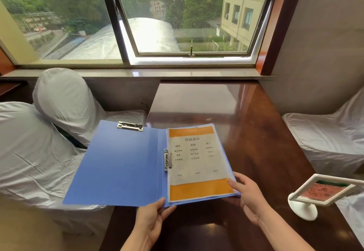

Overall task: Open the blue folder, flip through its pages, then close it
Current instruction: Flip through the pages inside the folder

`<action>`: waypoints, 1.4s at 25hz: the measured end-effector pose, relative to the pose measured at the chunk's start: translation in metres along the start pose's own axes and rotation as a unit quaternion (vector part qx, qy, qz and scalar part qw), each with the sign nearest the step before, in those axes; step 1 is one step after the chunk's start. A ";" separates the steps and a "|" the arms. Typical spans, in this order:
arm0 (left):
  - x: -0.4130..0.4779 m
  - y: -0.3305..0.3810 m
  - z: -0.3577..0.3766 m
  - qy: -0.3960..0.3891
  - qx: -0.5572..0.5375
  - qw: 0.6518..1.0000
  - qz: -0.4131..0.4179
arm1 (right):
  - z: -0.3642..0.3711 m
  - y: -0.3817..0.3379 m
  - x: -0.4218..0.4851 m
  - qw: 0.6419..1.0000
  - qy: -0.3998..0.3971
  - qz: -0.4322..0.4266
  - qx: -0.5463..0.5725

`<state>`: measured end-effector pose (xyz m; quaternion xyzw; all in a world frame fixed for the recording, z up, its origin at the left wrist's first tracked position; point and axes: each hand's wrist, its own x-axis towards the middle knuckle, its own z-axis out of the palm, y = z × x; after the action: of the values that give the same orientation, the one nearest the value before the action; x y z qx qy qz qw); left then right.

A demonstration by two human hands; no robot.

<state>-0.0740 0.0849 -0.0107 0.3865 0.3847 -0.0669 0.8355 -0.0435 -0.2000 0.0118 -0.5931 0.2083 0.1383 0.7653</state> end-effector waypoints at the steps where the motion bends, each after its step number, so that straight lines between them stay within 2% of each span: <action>1: 0.000 -0.001 -0.002 0.003 0.004 1.000 -0.007 | -0.002 0.000 -0.002 1.000 0.009 -0.005 -0.007; 4: -0.002 0.000 -0.003 -0.007 0.009 1.000 -0.022 | -0.004 0.000 -0.008 0.998 0.032 -0.030 -0.048; 7: -0.003 -0.002 -0.002 -0.015 0.003 1.000 -0.022 | 0.000 -0.003 -0.012 0.989 0.057 -0.089 -0.104; 10: -0.003 -0.006 -0.004 -0.015 0.004 1.000 -0.022 | 0.005 -0.007 -0.014 0.984 0.067 -0.117 -0.115; 13: -0.006 -0.007 -0.004 -0.024 0.003 1.000 -0.018 | 0.007 -0.009 -0.017 0.984 0.071 -0.122 -0.113; 16: -0.007 -0.003 -0.003 -0.038 -0.003 0.999 -0.014 | 0.010 -0.010 -0.020 0.989 0.066 -0.084 -0.099; 19: -0.009 0.000 -0.003 -0.052 0.007 0.998 -0.026 | 0.008 -0.012 -0.021 0.980 0.082 -0.079 -0.161; 21: -0.012 -0.002 -0.003 -0.060 0.013 0.998 -0.029 | 0.007 -0.014 -0.022 0.940 0.135 -0.124 -0.289; 23: -0.015 -0.005 -0.001 -0.065 0.016 0.997 -0.029 | 0.012 -0.018 -0.029 0.870 0.194 -0.193 -0.410; 25: -0.017 -0.009 0.002 -0.067 0.015 0.997 -0.030 | 0.022 -0.023 -0.039 0.812 0.233 -0.276 -0.458; 26: -0.018 -0.010 0.003 -0.068 0.014 0.997 -0.028 | 0.028 -0.027 -0.044 0.799 0.235 -0.313 -0.457; 27: -0.019 -0.012 0.004 -0.068 0.013 0.997 -0.026 | 0.035 -0.031 -0.050 0.802 0.222 -0.341 -0.438; 28: -0.020 -0.013 0.005 -0.069 0.013 0.997 -0.024 | 0.044 -0.035 -0.056 0.826 0.189 -0.351 -0.397; 30: -0.023 -0.017 0.008 -0.076 0.012 0.997 -0.010 | 0.067 -0.044 -0.065 0.902 0.086 -0.317 -0.279; 31: -0.025 -0.019 0.010 -0.084 0.015 0.996 0.000 | 0.082 -0.047 -0.069 0.928 0.033 -0.293 -0.229; 33: -0.028 -0.026 0.016 -0.101 0.027 0.994 0.012 | 0.113 -0.045 -0.070 0.946 -0.044 -0.259 -0.191; 35: -0.032 -0.032 0.021 -0.116 0.034 0.993 0.016 | 0.141 -0.039 -0.066 0.952 -0.087 -0.237 -0.175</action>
<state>-0.0970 0.0425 0.0008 0.4107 0.2763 -0.1114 0.8617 -0.0613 -0.0717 0.1061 -0.7360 -0.0329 0.0381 0.6752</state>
